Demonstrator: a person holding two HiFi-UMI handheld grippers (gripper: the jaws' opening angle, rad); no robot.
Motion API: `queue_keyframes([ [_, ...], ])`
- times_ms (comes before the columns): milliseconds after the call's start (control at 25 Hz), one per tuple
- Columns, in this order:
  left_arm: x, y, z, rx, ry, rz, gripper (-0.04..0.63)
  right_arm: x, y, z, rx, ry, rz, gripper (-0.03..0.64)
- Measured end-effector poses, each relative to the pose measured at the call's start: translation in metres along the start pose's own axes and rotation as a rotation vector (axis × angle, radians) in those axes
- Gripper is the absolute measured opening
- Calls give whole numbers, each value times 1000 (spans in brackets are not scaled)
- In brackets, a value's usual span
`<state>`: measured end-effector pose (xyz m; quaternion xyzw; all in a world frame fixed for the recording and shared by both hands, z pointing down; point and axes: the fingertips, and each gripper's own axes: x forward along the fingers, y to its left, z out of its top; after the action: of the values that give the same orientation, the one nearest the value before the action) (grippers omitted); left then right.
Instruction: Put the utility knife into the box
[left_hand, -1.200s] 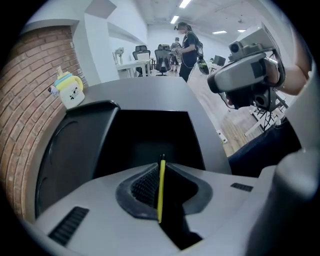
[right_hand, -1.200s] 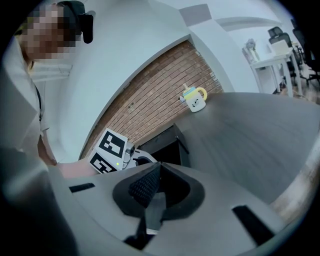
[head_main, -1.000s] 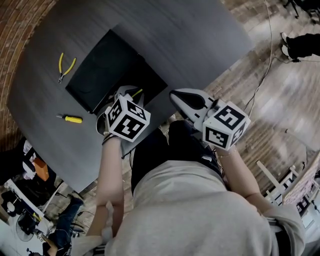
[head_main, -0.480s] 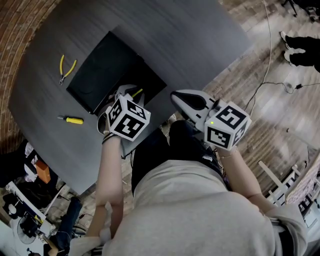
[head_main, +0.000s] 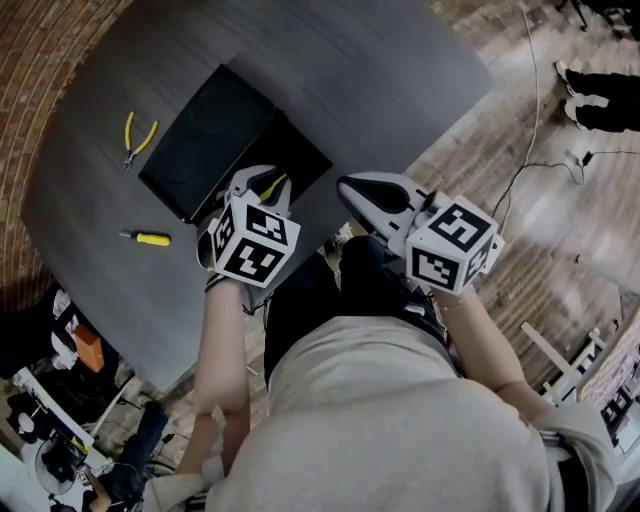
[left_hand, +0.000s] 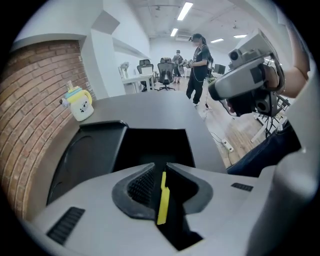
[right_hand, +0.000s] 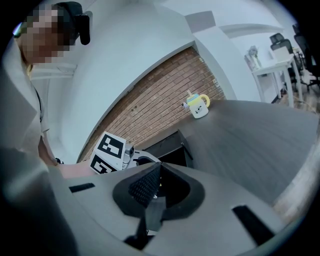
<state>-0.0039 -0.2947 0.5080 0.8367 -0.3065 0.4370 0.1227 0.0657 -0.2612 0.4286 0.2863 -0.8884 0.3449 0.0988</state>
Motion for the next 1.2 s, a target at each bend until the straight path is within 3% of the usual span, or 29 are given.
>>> queue_keyframes([
  [240, -46, 17, 30, -93, -177, 85, 58, 1, 10, 12, -50, -22, 1, 8],
  [480, -105, 34, 47, -249, -370, 118, 38, 12, 31, 38, -117, -50, 7, 20],
  [760, -163, 43, 63, -346, -629, 145, 38, 26, 60, 71, -184, -109, 66, 26],
  [1080, -195, 49, 54, -545, -786, 182, 26, 23, 99, 99, -317, -195, 101, 6],
  [1200, -193, 44, 48, -557, -775, 221, 23, 19, 103, 101, -325, -200, 103, 6],
])
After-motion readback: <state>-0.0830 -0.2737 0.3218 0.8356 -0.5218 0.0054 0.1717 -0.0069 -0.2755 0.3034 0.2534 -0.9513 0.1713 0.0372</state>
